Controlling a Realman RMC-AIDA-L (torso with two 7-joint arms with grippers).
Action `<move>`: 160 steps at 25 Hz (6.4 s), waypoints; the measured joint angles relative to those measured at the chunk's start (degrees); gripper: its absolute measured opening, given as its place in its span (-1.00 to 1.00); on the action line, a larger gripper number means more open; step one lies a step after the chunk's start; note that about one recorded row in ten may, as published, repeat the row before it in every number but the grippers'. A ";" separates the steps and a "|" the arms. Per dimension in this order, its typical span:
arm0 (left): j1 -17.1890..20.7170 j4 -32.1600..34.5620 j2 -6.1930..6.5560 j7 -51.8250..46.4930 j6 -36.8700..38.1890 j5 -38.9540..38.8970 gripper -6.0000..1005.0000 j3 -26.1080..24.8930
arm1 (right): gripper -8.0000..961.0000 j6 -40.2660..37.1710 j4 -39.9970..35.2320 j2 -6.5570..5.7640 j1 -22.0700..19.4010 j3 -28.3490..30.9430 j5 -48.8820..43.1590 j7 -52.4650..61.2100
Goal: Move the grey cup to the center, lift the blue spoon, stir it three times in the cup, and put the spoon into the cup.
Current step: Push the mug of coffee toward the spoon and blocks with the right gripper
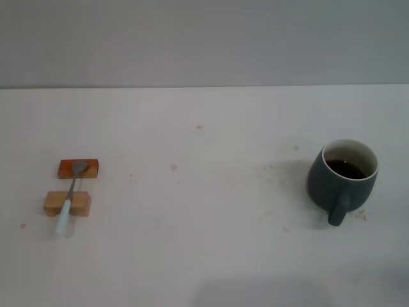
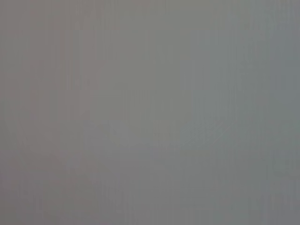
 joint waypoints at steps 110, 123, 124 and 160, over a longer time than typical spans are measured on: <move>2.90 6.49 -0.56 -5.42 15.56 -4.27 0.41 12.96 | -0.75 -6.37 -27.56 -0.30 14.53 -21.10 -18.90 38.24; 3.71 5.24 -0.59 -5.41 16.30 -4.29 0.41 12.95 | -0.75 -0.70 -27.30 -0.37 14.48 -18.09 -19.08 38.63; 3.74 5.22 -0.59 -5.42 16.32 -4.30 0.41 12.95 | -0.75 0.07 -27.42 -0.42 14.64 -17.97 -18.97 38.63; 5.03 5.36 -0.85 -5.52 19.67 -9.48 0.41 15.91 | -0.75 9.03 -27.06 -0.87 23.04 -21.46 -39.68 38.73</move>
